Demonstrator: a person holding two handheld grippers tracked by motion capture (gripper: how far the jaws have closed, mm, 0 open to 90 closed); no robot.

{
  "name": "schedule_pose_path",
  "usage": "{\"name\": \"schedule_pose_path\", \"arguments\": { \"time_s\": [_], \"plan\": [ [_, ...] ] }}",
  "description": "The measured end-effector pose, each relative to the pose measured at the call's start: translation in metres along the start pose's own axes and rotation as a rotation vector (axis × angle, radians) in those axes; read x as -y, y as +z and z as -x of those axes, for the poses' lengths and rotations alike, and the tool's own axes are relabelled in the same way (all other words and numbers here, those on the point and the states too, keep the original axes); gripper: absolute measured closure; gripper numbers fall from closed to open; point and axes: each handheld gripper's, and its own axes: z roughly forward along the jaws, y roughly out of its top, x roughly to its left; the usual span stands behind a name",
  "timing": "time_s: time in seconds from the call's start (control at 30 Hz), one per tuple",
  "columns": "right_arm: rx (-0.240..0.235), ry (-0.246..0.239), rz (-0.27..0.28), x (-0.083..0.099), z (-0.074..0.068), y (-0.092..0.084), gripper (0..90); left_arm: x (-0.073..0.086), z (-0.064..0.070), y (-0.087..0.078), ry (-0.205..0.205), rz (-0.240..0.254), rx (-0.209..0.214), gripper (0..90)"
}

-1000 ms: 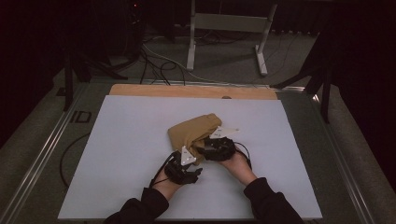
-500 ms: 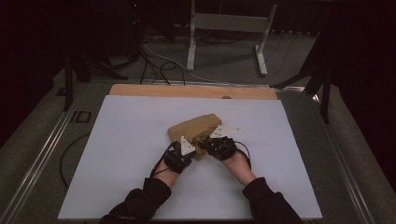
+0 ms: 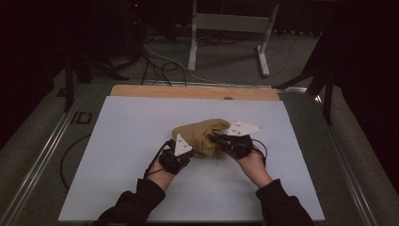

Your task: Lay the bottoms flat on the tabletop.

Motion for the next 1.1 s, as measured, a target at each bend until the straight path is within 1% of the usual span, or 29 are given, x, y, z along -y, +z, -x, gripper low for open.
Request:
{"name": "schedule_pose_path", "arguments": {
  "time_s": [0.03,0.1,0.13,0.17,0.2,0.23,0.27,0.3,0.33,0.37,0.4,0.43,0.47,0.5,0.53,0.57,0.6,0.63,0.67,0.7,0.73,0.77,0.8,0.87,0.93,1.0,1.03,1.07,1.1],
  "plan": [
    [-0.009,0.001,-0.005,0.001,-0.004,-0.007,88.1,0.002,-0.001,-0.004,-0.009,-0.001,0.012,90.0],
    [-0.046,-0.034,-0.048,0.010,-0.015,-0.017,88.0,0.008,-0.002,-0.013,-0.010,-0.005,0.008,90.0],
    [-0.077,-0.068,-0.111,0.024,-0.025,-0.023,88.0,0.011,-0.003,-0.016,-0.002,-0.011,0.005,85.6],
    [-0.087,-0.067,-0.156,0.032,-0.030,-0.025,87.9,0.016,-0.005,-0.020,0.004,-0.022,-0.009,83.7],
    [-0.087,-0.067,-0.156,0.032,-0.030,-0.025,87.9,0.016,-0.005,-0.020,0.004,-0.022,-0.009,80.1],
    [-0.104,-0.071,-0.205,0.048,-0.035,-0.028,87.6,0.018,-0.008,-0.021,0.005,-0.033,-0.001,73.3],
    [-0.117,-0.061,-0.243,0.056,-0.037,-0.028,87.5,0.021,-0.012,-0.023,-0.007,-0.034,-0.003,66.5],
    [-0.117,-0.061,-0.243,0.056,-0.037,-0.028,87.5,0.021,-0.012,-0.023,-0.007,-0.034,-0.003,64.4],
    [-0.141,-0.053,-0.315,0.070,-0.039,-0.030,87.5,0.022,-0.013,-0.023,-0.013,-0.034,0.007,59.6],
    [-0.146,-0.052,-0.349,0.077,-0.041,-0.031,87.5,0.023,-0.015,-0.024,-0.020,-0.035,0.002,54.4],
    [-0.147,-0.060,-0.379,0.083,-0.042,-0.033,87.5,0.023,-0.015,-0.024,-0.020,-0.035,0.002,51.2],
    [-0.154,-0.045,-0.413,0.088,-0.043,-0.034,87.4,0.023,-0.016,-0.025,-0.028,-0.033,0.012,48.9],
    [-0.162,-0.041,-0.446,0.092,-0.045,-0.036,86.9,0.022,-0.017,-0.025,-0.020,-0.041,0.030,45.2],
    [-0.170,-0.071,-0.461,0.098,-0.044,-0.036,84.8,0.021,-0.017,-0.025,-0.023,-0.041,0.038,43.1],
    [-0.184,-0.067,-0.470,0.100,-0.043,-0.037,77.6,0.021,-0.017,-0.025,-0.023,-0.041,0.038,41.8],
    [-0.184,-0.077,-0.470,0.100,-0.042,-0.040,71.5,0.019,-0.017,-0.026,-0.021,-0.043,0.048,39.6],
    [-0.160,-0.047,-0.449,0.096,-0.042,-0.045,66.4,0.015,-0.016,-0.026,-0.027,-0.033,0.082,38.3],
    [-0.160,-0.047,-0.449,0.096,-0.042,-0.045,66.4,0.015,-0.016,-0.026,-0.027,-0.033,0.082,37.2],
    [-0.125,-0.064,-0.388,0.086,-0.032,-0.054,56.3,0.013,-0.016,-0.026,-0.026,-0.030,0.096,36.2],
    [-0.089,-0.065,-0.349,0.080,-0.028,-0.058,55.1,0.008,-0.017,-0.022,-0.021,-0.028,0.115,35.4],
    [-0.062,-0.053,-0.319,0.075,-0.022,-0.061,55.1,0.006,-0.018,-0.019,-0.021,-0.030,0.120,34.3],
    [-0.049,-0.035,-0.308,0.071,-0.016,-0.062,54.0,0.004,-0.019,-0.016,-0.018,-0.033,0.127,34.3],
    [-0.049,-0.035,-0.308,0.071,-0.016,-0.062,54.0,0.004,-0.019,-0.016,-0.018,-0.033,0.127,34.1],
    [0.004,-0.046,-0.313,0.070,-0.005,-0.059,48.2,0.001,-0.023,-0.007,-0.029,-0.035,0.129,33.6],
    [0.035,-0.015,-0.313,0.073,0.006,-0.052,43.2,-0.002,-0.028,0.002,-0.050,-0.044,0.137,33.6],
    [0.074,0.005,-0.317,0.077,0.016,-0.044,39.1,-0.005,-0.033,0.011,-0.074,-0.049,0.151,33.8],
    [0.074,0.005,-0.317,0.077,0.016,-0.044,39.1,-0.005,-0.033,0.011,-0.074,-0.049,0.151,33.7],
    [0.085,0.006,-0.317,0.079,0.021,-0.041,38.4,-0.007,-0.039,0.020,-0.109,-0.056,0.182,33.7],
    [0.064,0.043,-0.303,0.080,0.030,-0.036,36.0,-0.009,-0.041,0.023,-0.120,-0.057,0.198,33.8]
  ]
}}
